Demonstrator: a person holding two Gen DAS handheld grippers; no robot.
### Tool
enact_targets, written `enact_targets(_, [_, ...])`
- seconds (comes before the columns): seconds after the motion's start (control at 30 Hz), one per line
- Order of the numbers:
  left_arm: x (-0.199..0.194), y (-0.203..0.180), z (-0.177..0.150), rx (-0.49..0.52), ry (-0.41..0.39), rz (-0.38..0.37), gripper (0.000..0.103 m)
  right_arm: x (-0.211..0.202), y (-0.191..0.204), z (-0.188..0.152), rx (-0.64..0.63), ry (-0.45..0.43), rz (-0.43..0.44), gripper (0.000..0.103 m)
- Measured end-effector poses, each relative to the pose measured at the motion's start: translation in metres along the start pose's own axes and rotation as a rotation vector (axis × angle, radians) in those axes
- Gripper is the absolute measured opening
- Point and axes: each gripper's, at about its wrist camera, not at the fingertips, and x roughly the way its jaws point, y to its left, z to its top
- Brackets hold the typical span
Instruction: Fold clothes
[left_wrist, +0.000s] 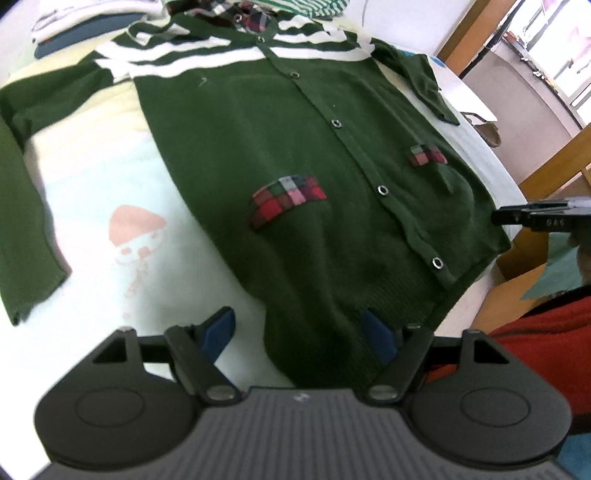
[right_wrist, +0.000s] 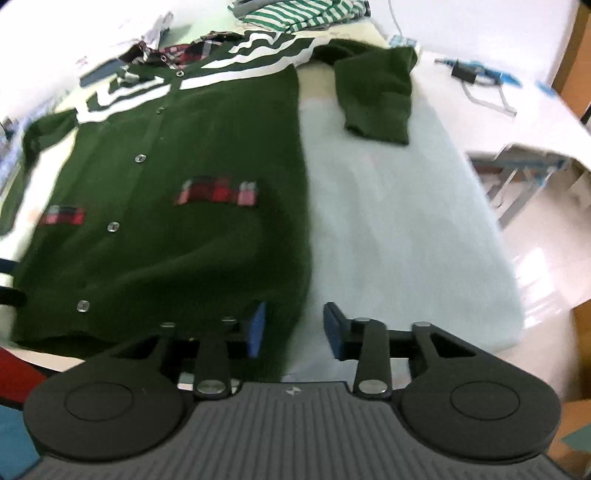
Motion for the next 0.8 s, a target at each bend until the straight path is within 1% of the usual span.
enact_targets(0.03, [0.0, -0.002, 0.001, 0.011, -0.002, 0.013, 0.058, 0.001, 0.002, -0.001, -0.013, 0.003, 0.002, 0.016])
enact_targets(0.07, [0.0, -0.004, 0.001, 0.019, -0.004, 0.025, 0.056, 0.002, 0.005, -0.002, -0.026, 0.005, 0.005, 0.013])
enact_targets(0.1, [0.0, -0.004, 0.001, 0.022, -0.004, 0.035, 0.052, 0.001, 0.003, -0.002, -0.029, 0.013, 0.002, 0.006])
enact_targets(0.13, [-0.001, -0.004, 0.001, 0.021, -0.005, 0.045, 0.047, 0.0, -0.001, -0.002, -0.029, 0.024, -0.004, 0.004])
enact_targets(0.17, [-0.001, -0.005, 0.0, 0.022, -0.004, 0.056, 0.045, -0.001, -0.005, -0.002, -0.028, 0.035, -0.009, 0.004])
enact_targets(0.23, [-0.003, -0.006, 0.0, 0.018, 0.004, 0.081, 0.034, -0.003, -0.016, -0.002, -0.019, 0.055, -0.002, 0.004])
enact_targets(0.27, [-0.003, -0.007, 0.0, 0.012, 0.011, 0.088, 0.031, -0.003, -0.018, -0.001, -0.025, 0.065, 0.0, 0.003])
enact_targets(0.3, [-0.004, -0.007, -0.001, 0.003, 0.017, 0.086, 0.026, -0.003, -0.018, 0.0, -0.035, 0.075, -0.001, 0.003])
enact_targets(0.4, [-0.005, -0.005, -0.001, -0.038, 0.026, 0.084, 0.026, -0.002, -0.014, 0.007, -0.113, 0.111, 0.009, 0.005])
enact_targets(0.43, [-0.006, -0.003, 0.0, -0.065, 0.025, 0.078, 0.025, -0.005, -0.016, 0.014, -0.111, 0.099, 0.009, 0.009])
enact_targets(0.47, [-0.009, -0.001, 0.002, -0.096, 0.01, 0.069, 0.025, -0.009, -0.018, 0.022, -0.102, 0.08, 0.011, 0.009])
enact_targets(0.53, [-0.013, 0.001, 0.005, -0.152, -0.024, 0.055, 0.025, -0.018, -0.02, 0.041, -0.096, 0.004, 0.029, 0.018])
enact_targets(0.57, [-0.013, 0.002, 0.008, -0.176, -0.034, 0.05, 0.025, -0.02, -0.02, 0.051, -0.101, -0.04, 0.047, 0.02])
enact_targets(0.67, [-0.004, -0.005, 0.015, -0.193, -0.032, 0.096, 0.025, -0.004, -0.012, 0.073, -0.14, -0.052, 0.105, 0.02])
enact_targets(0.73, [0.002, -0.007, 0.016, -0.212, -0.022, 0.135, 0.021, 0.011, -0.007, 0.079, -0.169, -0.045, 0.131, 0.019])
enact_targets(0.8, [0.002, -0.008, 0.014, -0.242, -0.023, 0.152, 0.021, 0.022, -0.006, 0.083, -0.176, -0.023, 0.152, 0.019])
